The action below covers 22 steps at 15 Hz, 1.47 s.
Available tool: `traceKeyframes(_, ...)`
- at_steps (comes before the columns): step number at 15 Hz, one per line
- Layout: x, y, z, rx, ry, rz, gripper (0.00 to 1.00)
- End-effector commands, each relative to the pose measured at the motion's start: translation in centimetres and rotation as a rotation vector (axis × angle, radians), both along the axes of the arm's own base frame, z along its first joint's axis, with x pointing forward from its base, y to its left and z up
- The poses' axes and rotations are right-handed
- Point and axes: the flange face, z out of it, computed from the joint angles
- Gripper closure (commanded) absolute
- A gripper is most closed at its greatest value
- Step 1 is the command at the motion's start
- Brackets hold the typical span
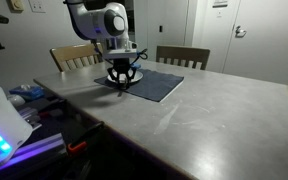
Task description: Remove the fork from the plate and put it on the table
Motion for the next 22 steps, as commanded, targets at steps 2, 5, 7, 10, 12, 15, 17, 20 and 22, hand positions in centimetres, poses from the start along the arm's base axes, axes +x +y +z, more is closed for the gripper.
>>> traceKeyframes(2, 0.0, -0.6, -0.3, 0.006, 0.017, -0.005, 0.19)
traceKeyframes(5, -0.1, -0.8, -0.1, 0.002, 0.020, -0.010, 0.15)
traceKeyframes(7, -0.1, -0.7, 0.0, -0.001, 0.019, -0.011, 0.17)
traceKeyframes(10, -0.2, -0.8, 0.0, -0.002, 0.019, -0.014, 0.31)
traceKeyframes(12, -0.1, -0.8, 0.0, -0.001, 0.021, -0.013, 0.51)
traceKeyframes(15, -0.3, -0.8, 0.4, -0.007, 0.017, -0.020, 0.72)
traceKeyframes(17, -0.5, -0.9, 0.6, -0.010, 0.014, -0.024, 0.77)
traceKeyframes(20, -0.7, -0.9, 0.9, -0.017, 0.012, -0.033, 0.90)
traceKeyframes(22, -0.8, -0.9, 1.0, -0.022, 0.013, -0.039, 0.83)
